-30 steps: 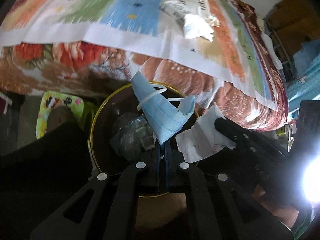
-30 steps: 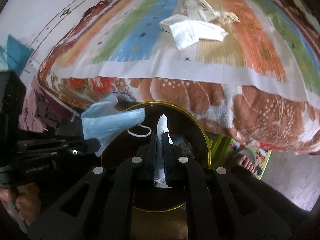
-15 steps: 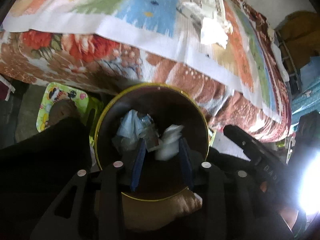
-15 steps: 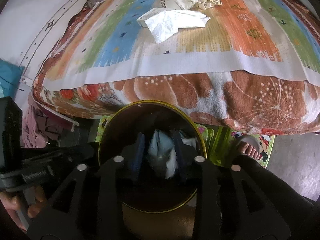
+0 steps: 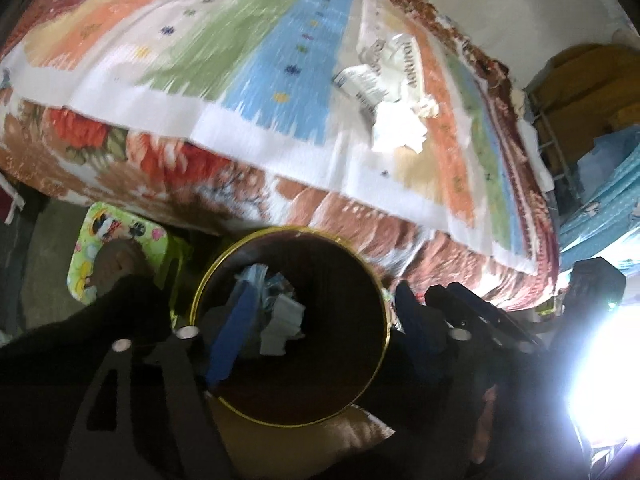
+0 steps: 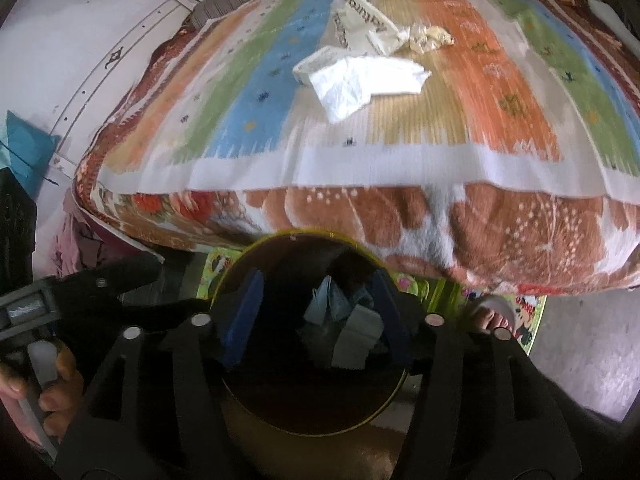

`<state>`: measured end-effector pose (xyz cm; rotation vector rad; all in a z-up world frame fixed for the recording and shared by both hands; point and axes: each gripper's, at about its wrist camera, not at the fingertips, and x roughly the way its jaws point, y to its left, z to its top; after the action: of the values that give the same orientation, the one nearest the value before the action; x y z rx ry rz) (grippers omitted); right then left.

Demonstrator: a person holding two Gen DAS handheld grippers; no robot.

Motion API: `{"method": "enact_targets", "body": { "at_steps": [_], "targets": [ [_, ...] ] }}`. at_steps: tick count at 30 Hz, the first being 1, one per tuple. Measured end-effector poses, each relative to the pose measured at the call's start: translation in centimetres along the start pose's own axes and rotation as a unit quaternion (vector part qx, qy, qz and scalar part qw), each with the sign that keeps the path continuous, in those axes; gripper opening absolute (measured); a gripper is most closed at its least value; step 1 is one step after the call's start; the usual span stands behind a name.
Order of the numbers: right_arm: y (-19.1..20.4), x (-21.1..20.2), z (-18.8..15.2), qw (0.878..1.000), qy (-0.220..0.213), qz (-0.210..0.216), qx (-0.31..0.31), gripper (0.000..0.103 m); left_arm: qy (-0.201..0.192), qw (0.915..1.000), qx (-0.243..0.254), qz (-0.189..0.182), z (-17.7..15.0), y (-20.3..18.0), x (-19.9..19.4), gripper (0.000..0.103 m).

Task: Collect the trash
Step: 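Move both open grippers from the bin back to the remaining trash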

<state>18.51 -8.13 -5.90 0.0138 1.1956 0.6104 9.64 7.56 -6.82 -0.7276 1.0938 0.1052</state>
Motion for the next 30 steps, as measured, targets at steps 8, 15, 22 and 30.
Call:
{"method": "enact_targets", "body": {
  "at_steps": [8, 15, 22, 30],
  "targets": [
    [0.0, -2.5, 2.8, 0.998, -0.053, -0.021, -0.02, 0.074, -0.051, 0.9985, 0.014, 0.011, 1.8, -0.7, -1.3, 0.088],
    [0.1, -2.6, 5.3, 0.997, -0.058, -0.023, -0.037, 0.09, -0.087, 0.9958, 0.023, 0.018, 3.8, -1.6, -2.2, 0.097],
    [0.1, -0.6, 8.8, 0.996, -0.051, -0.046, -0.063, 0.094, -0.088, 0.9952, 0.027, 0.032, 8.3, -2.3, -1.3, 0.097],
    [0.1, 1.1, 11.4, 0.995, -0.047, -0.045, -0.081, 0.094, -0.078, 0.9953, 0.035, 0.045, 12.2, -2.7, 0.3, 0.097]
  ]
}}
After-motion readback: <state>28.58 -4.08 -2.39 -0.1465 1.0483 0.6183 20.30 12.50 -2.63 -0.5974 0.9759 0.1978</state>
